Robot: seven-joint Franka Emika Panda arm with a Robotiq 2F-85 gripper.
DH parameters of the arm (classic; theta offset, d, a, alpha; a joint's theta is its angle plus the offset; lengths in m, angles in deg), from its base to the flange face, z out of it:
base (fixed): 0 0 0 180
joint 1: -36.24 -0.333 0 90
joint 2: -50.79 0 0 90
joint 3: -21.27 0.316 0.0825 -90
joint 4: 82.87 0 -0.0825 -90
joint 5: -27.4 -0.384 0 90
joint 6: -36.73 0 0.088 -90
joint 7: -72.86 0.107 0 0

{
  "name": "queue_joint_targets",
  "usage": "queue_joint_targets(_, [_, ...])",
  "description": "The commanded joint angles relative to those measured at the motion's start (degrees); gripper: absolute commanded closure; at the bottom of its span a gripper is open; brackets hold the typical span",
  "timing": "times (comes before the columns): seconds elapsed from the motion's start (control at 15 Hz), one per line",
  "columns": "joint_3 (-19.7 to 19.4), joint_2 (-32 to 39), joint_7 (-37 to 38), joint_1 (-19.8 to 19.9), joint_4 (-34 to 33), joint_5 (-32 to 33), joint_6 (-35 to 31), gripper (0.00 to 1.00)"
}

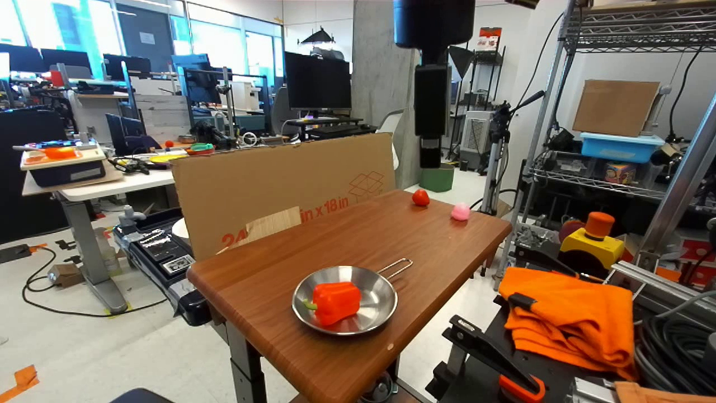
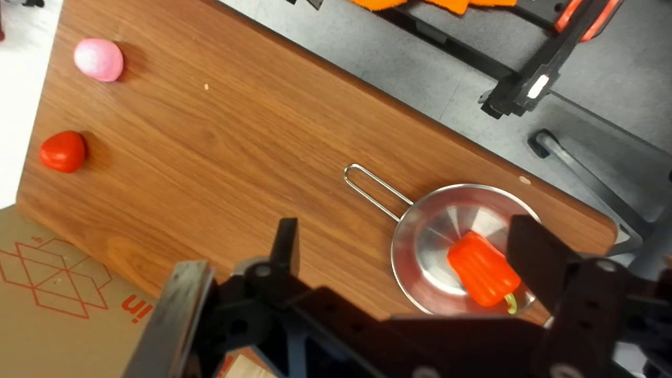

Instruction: Remove the pepper from the pan and put it on the table

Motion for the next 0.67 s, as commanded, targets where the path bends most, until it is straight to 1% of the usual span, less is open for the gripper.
queue_joint_targets(0.0, [0.8,0.2,7.3,0.2,-1.5,3.0,6.1,0.00])
queue_joint_targets(0.13, [0.7,0.6,8.7,0.0,-2.0,2.1,8.4,0.00])
queue_joint_targets(0.33, [0.2,0.9,7.9,0.0,-2.1,0.3,9.8,0.00])
queue_joint_targets(0.4, [0.1,0.8,7.0,-0.1,-1.9,-0.2,9.3,0.00])
queue_joint_targets(0.47, [-0.3,0.2,4.3,-0.2,-0.9,-0.9,6.5,0.00])
queue_joint_targets(0.6, [-0.3,-0.8,1.3,-0.2,0.7,0.5,2.2,0.00])
